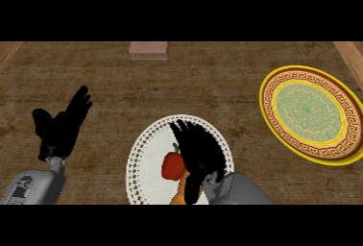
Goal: Pick the bell pepper from the placemat and place it in the plate
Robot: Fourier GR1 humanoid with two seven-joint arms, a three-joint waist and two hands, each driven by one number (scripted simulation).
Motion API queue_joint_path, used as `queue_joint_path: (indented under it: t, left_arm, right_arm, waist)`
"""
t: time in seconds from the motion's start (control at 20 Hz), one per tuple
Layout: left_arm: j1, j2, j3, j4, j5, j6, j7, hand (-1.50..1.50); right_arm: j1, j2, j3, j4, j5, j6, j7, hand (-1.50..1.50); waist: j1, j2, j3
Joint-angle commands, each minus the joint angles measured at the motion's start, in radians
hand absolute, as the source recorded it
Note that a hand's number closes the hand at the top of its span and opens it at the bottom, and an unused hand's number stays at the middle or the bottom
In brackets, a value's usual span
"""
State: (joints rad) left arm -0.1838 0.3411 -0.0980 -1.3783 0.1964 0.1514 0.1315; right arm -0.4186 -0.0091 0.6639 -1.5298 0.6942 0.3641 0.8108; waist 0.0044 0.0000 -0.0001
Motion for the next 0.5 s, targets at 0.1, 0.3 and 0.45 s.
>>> queue_joint_path:
  t: [0.1,0.3,0.45]
  left_arm:
    - [-0.009,-0.024,0.037,0.020,-0.053,-0.023,0.004,0.00]
    - [-0.026,-0.067,0.038,0.094,-0.078,-0.025,-0.069,0.00]
    - [-0.014,-0.021,0.067,0.025,-0.061,-0.072,0.009,0.00]
  right_arm:
    - [-0.057,0.009,-0.014,0.110,-0.006,-0.027,-0.012,-1.50]
    - [-0.148,0.009,0.072,0.148,-0.078,-0.084,0.086,-1.50]
    - [-0.133,0.009,-0.023,0.253,-0.006,-0.055,-0.069,-1.50]
  waist:
    - [0.000,0.000,0.000]
    - [0.002,0.001,0.000]
    - [0.001,0.001,0.000]
